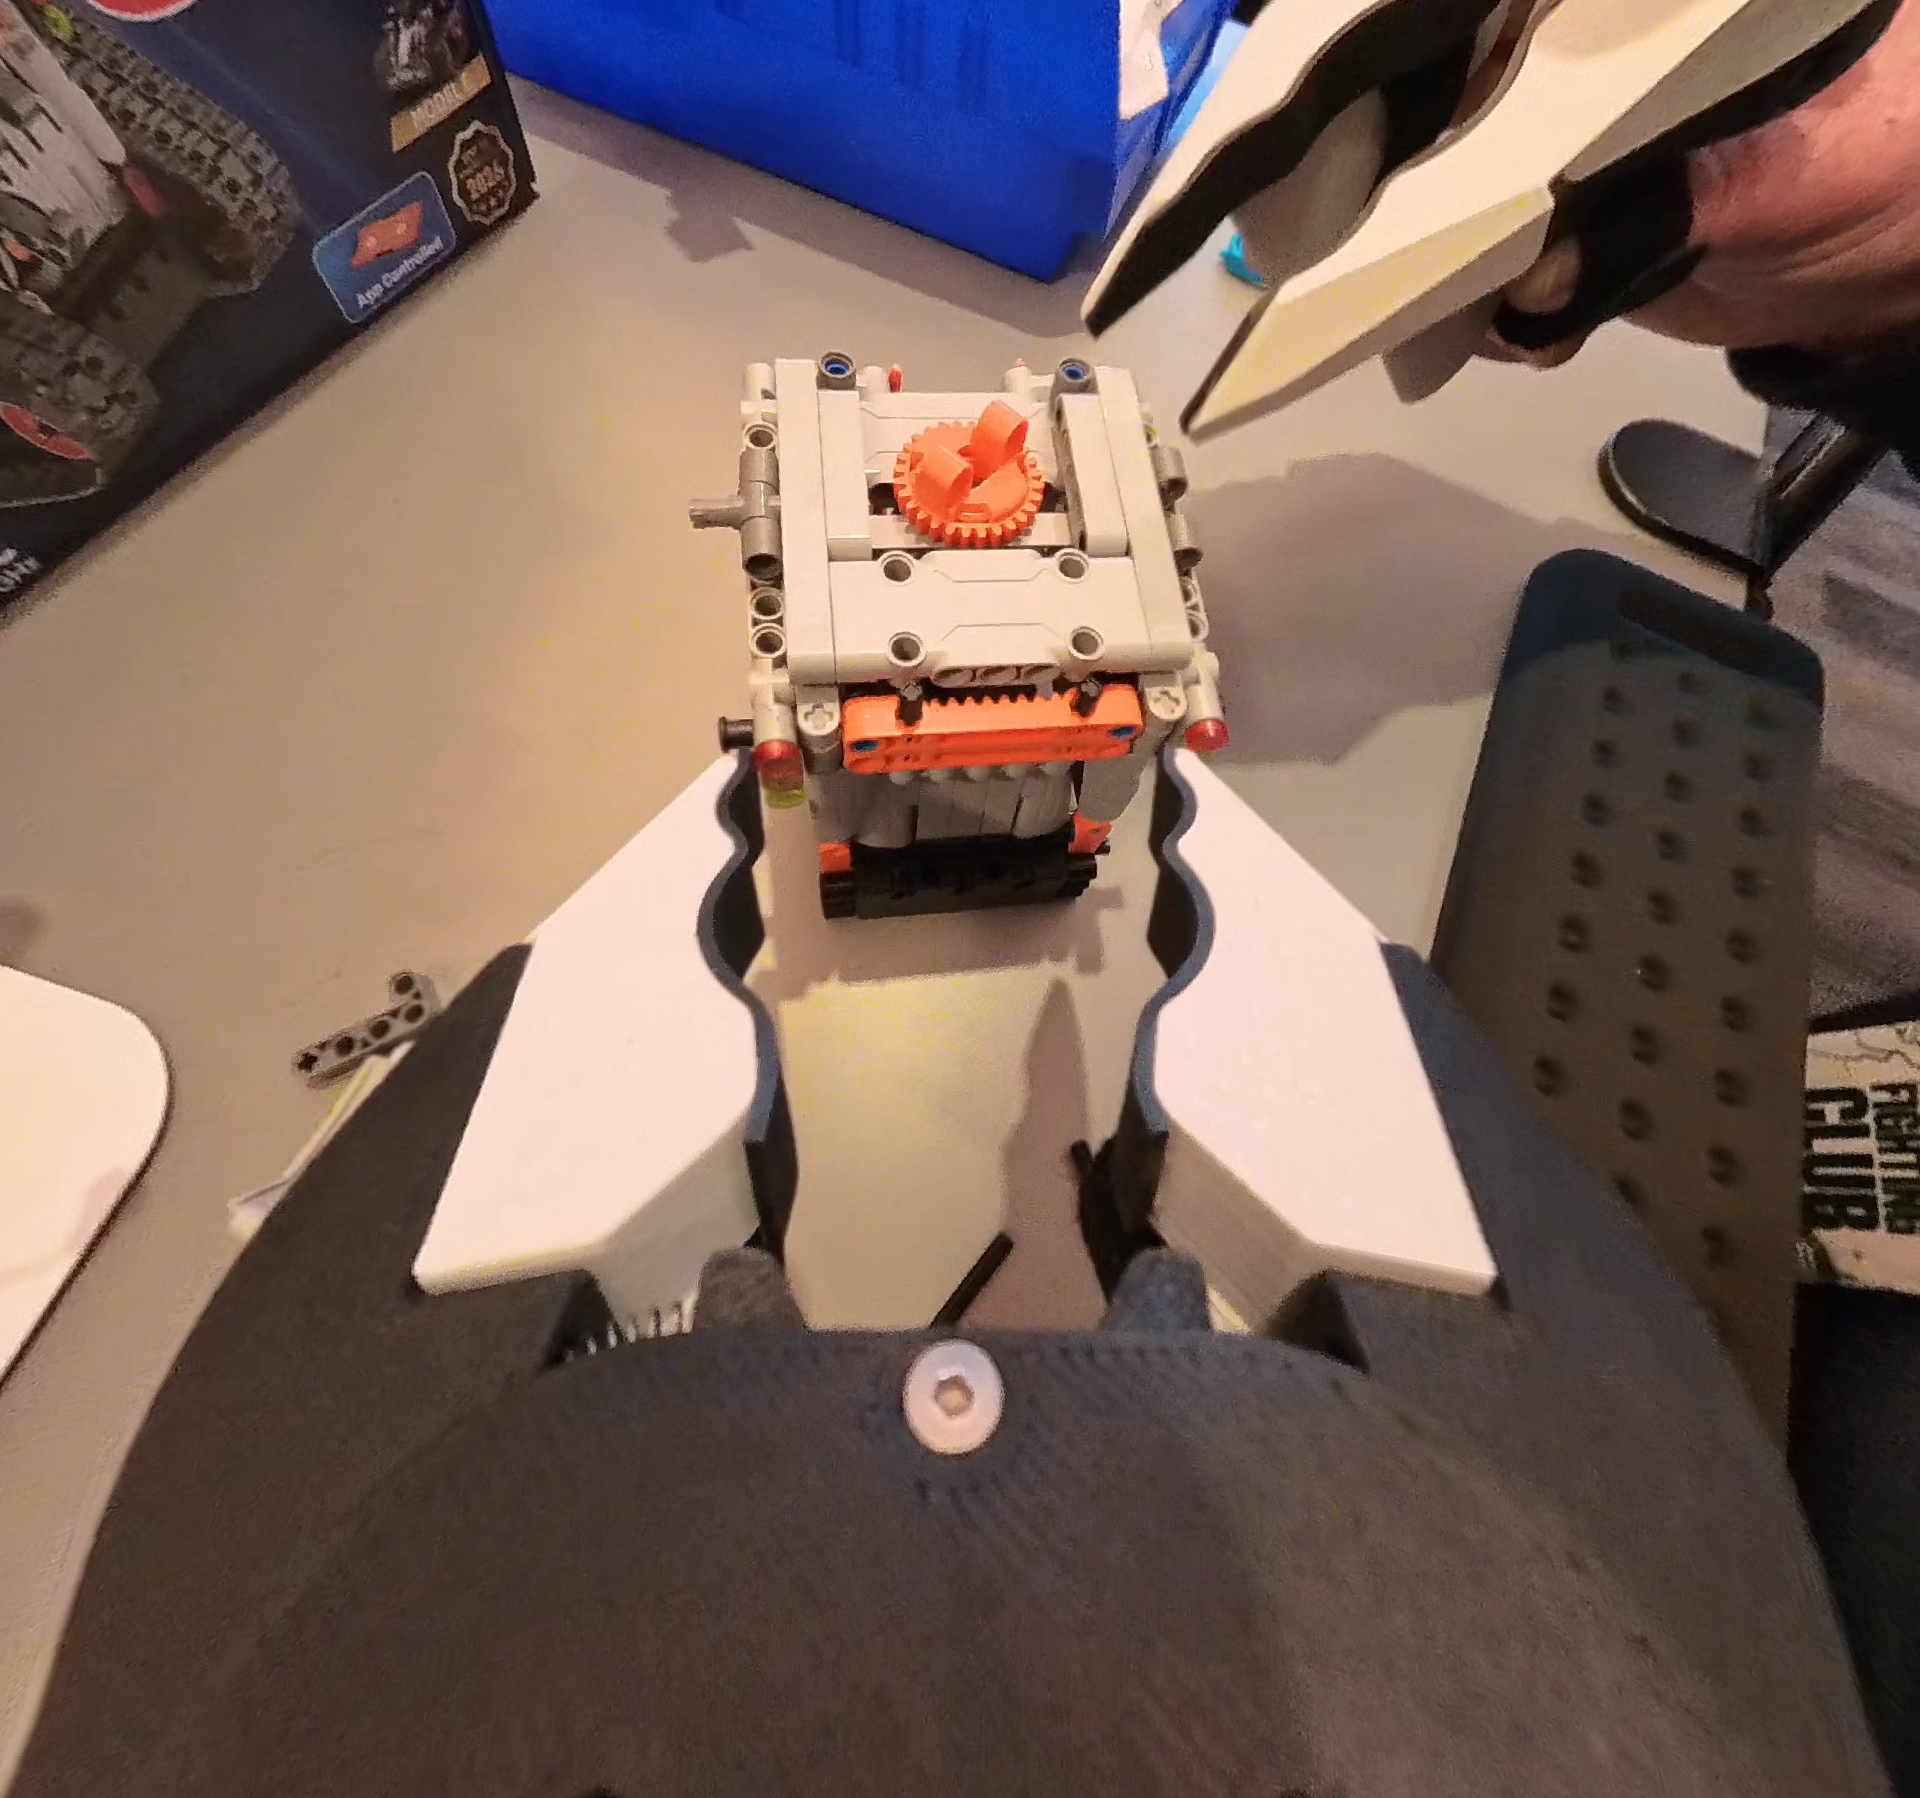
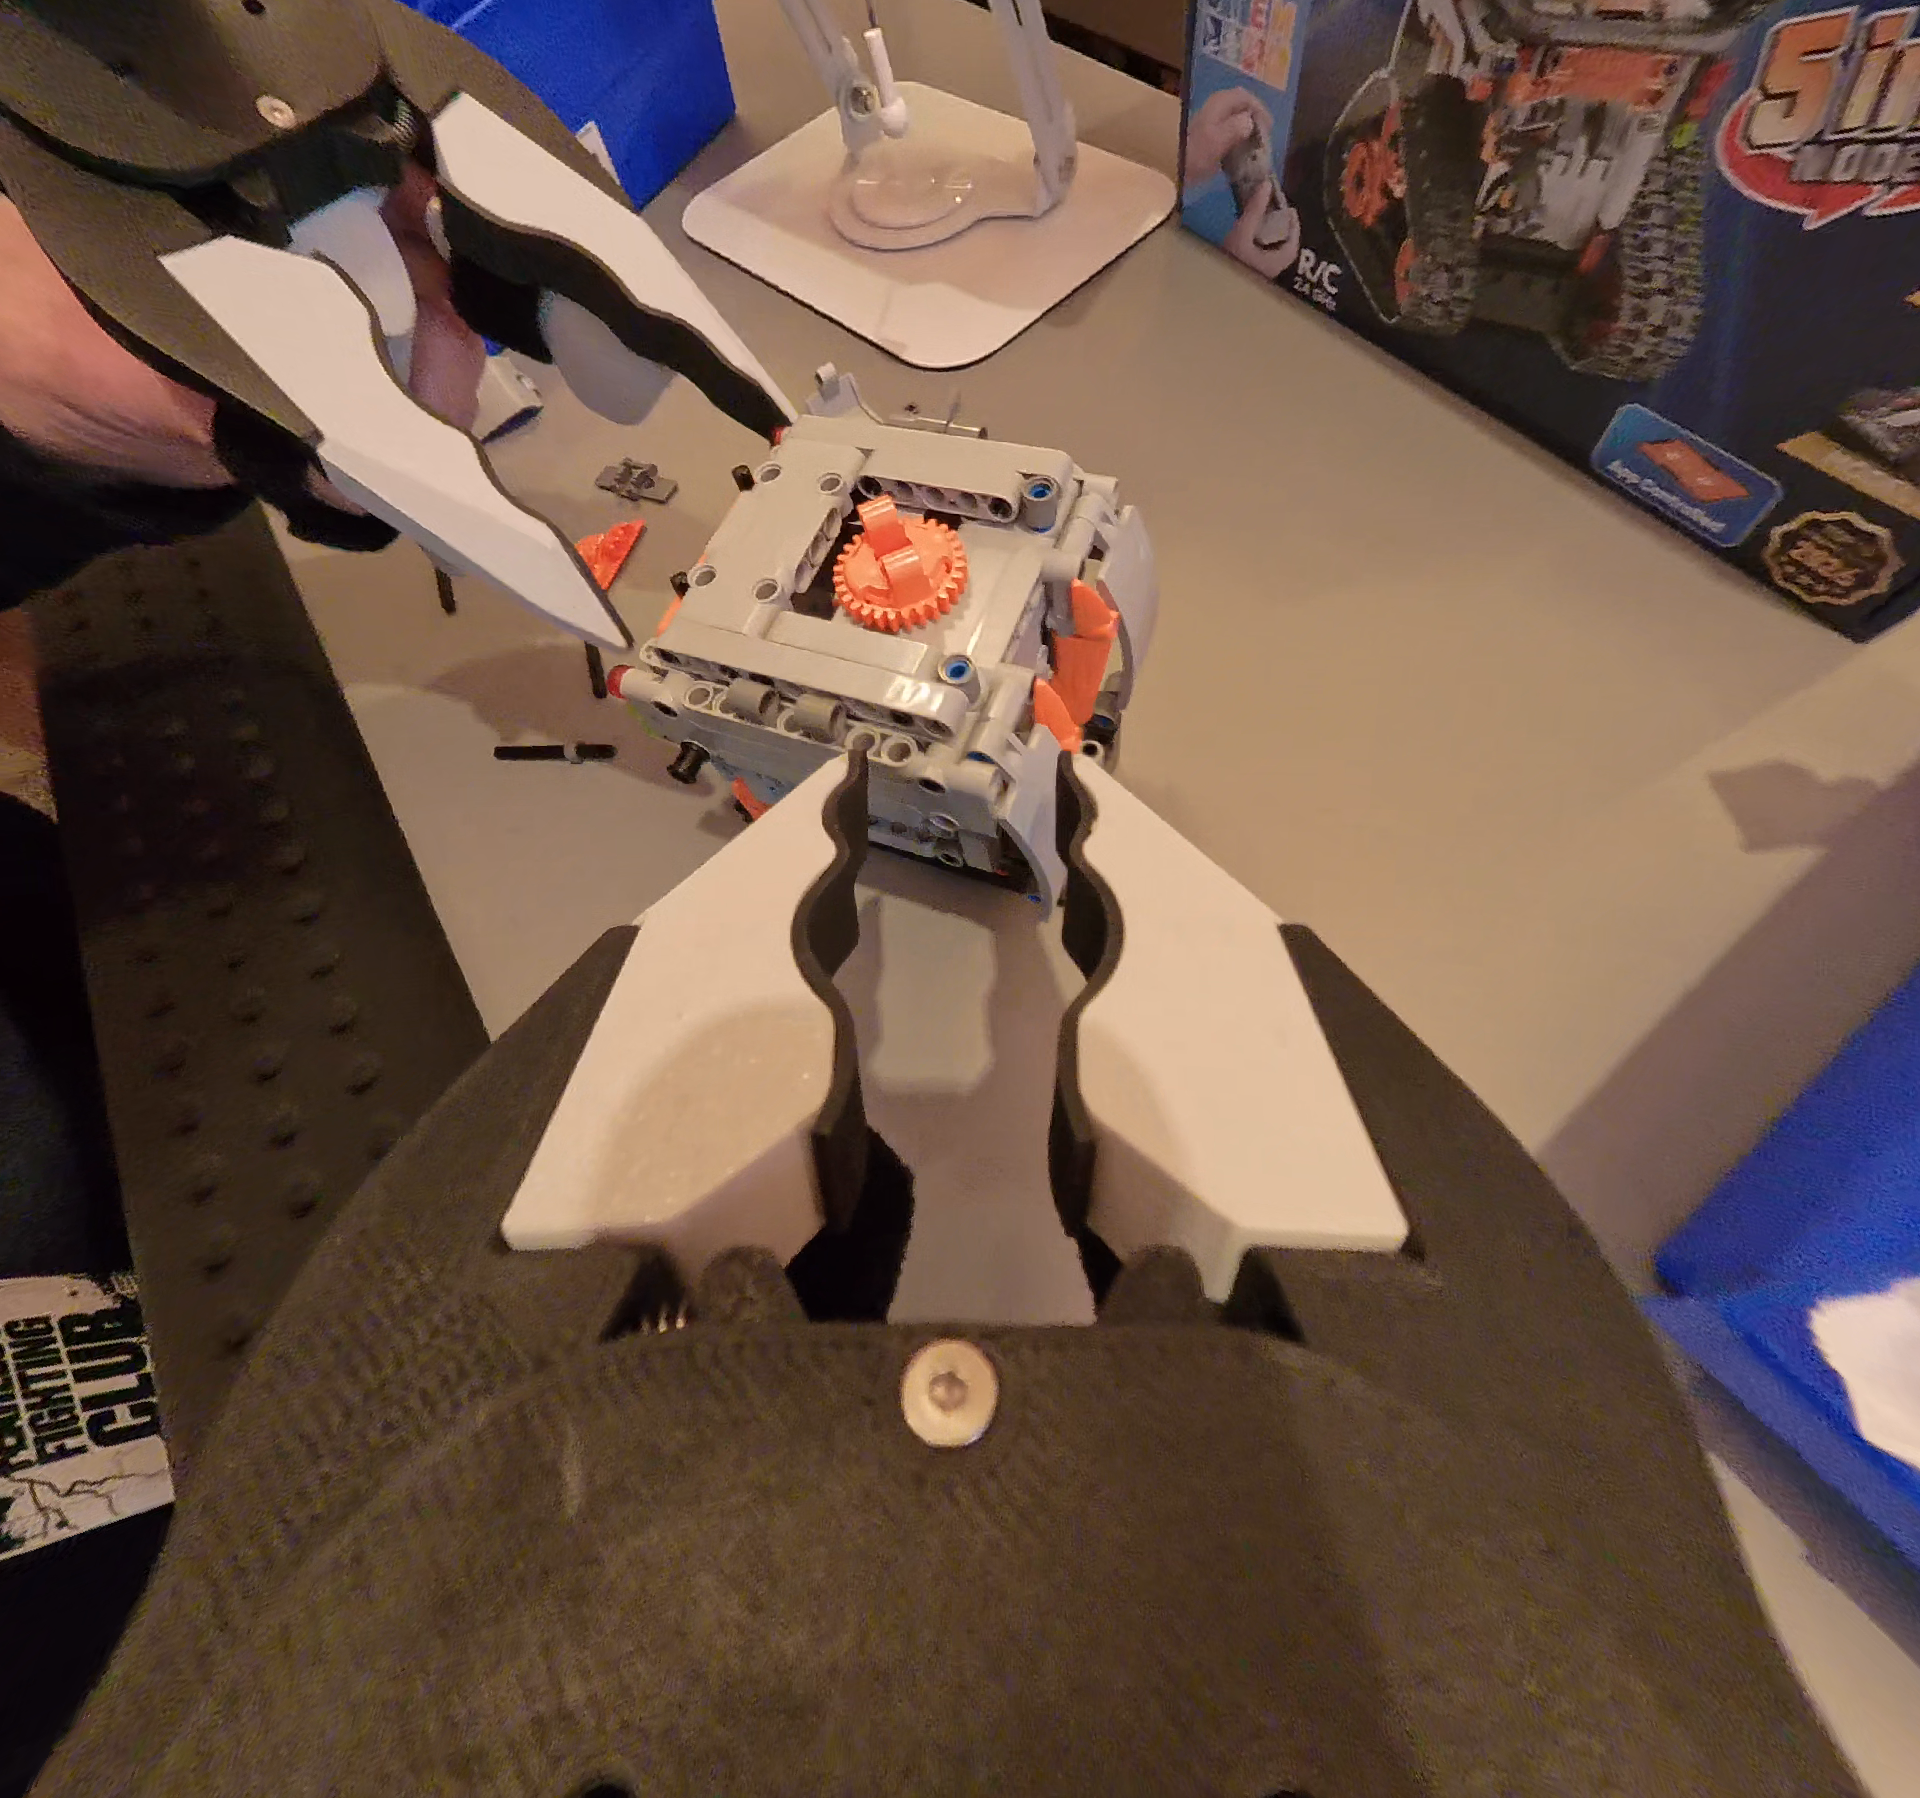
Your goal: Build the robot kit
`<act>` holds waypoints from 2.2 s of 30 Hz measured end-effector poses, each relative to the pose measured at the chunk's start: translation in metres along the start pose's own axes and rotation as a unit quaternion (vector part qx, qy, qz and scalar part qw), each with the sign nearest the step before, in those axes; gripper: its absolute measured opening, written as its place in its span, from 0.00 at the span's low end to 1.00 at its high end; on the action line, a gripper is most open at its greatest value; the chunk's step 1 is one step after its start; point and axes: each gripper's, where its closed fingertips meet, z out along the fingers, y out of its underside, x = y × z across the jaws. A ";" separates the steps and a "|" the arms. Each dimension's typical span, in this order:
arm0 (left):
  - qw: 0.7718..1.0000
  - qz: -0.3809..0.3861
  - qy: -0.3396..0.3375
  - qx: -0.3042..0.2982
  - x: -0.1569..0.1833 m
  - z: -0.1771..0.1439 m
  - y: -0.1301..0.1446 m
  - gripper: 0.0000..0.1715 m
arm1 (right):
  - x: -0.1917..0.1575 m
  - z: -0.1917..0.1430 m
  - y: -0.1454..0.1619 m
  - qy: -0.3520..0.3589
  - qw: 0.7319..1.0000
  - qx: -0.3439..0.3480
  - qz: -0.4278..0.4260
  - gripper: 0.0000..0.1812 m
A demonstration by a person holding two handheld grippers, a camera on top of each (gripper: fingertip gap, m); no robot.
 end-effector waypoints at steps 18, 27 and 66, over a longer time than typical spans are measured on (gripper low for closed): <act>0.998 0.013 0.025 0.055 -0.005 -0.012 -0.030 0.42 | -0.006 -0.004 -0.047 -0.023 0.999 0.026 -0.030 0.16; 0.999 0.026 0.020 0.003 0.005 0.015 -0.027 0.54 | -0.003 0.055 -0.050 -0.134 0.987 -0.089 -0.009 0.22; 0.997 0.073 0.030 -0.005 0.001 0.005 -0.022 0.55 | -0.005 0.009 -0.013 -0.155 0.983 -0.097 -0.022 0.17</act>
